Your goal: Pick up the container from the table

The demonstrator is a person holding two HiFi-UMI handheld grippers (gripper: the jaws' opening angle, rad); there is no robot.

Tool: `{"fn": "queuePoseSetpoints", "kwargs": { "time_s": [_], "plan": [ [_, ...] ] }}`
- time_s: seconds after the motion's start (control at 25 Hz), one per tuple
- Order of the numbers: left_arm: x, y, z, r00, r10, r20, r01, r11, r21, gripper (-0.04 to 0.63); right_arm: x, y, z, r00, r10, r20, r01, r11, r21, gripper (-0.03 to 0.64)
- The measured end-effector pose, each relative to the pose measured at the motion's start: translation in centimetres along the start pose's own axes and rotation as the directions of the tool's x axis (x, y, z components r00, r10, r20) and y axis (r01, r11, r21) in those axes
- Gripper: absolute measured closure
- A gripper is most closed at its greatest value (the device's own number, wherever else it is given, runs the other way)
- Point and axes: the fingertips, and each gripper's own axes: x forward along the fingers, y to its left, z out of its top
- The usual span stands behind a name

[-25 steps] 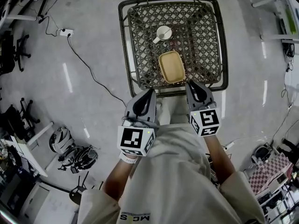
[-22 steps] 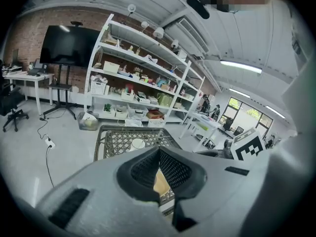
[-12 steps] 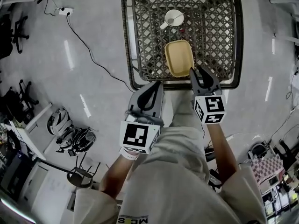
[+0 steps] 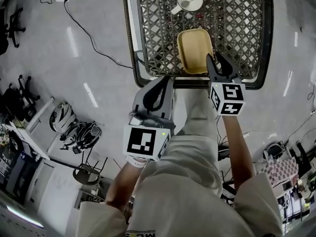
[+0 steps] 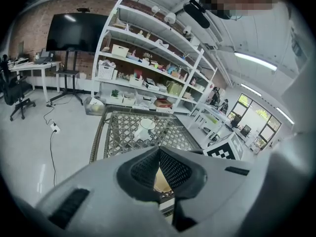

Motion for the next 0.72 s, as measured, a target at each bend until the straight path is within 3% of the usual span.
{"fn": "queuePoseSetpoints", "kwargs": {
  "time_s": [0.4,0.56,0.72],
  "plan": [
    [1.6,0.4,-1.3,1.0,-0.003,-0.019,0.002,0.999,-0.036,0.571,3.4,-1.2,-3.2,0.997,-0.036,-0.073,0.035,0.999,-0.024,0.497],
    [1.2,0.1,-1.0,1.0,-0.008,-0.015,0.007,0.999,-0.042,0.571,3.6,-1.7,-3.5,0.994,-0.079,-0.077,0.076,0.996,-0.037,0.566],
    [0.7,0.1,-1.6,1.0,-0.007,-0.014,0.006,0.999,-0.034,0.571,3.9,-1.6,-4.0,0.994,-0.083,-0.077,0.081,0.996,-0.023,0.581]
  ]
}}
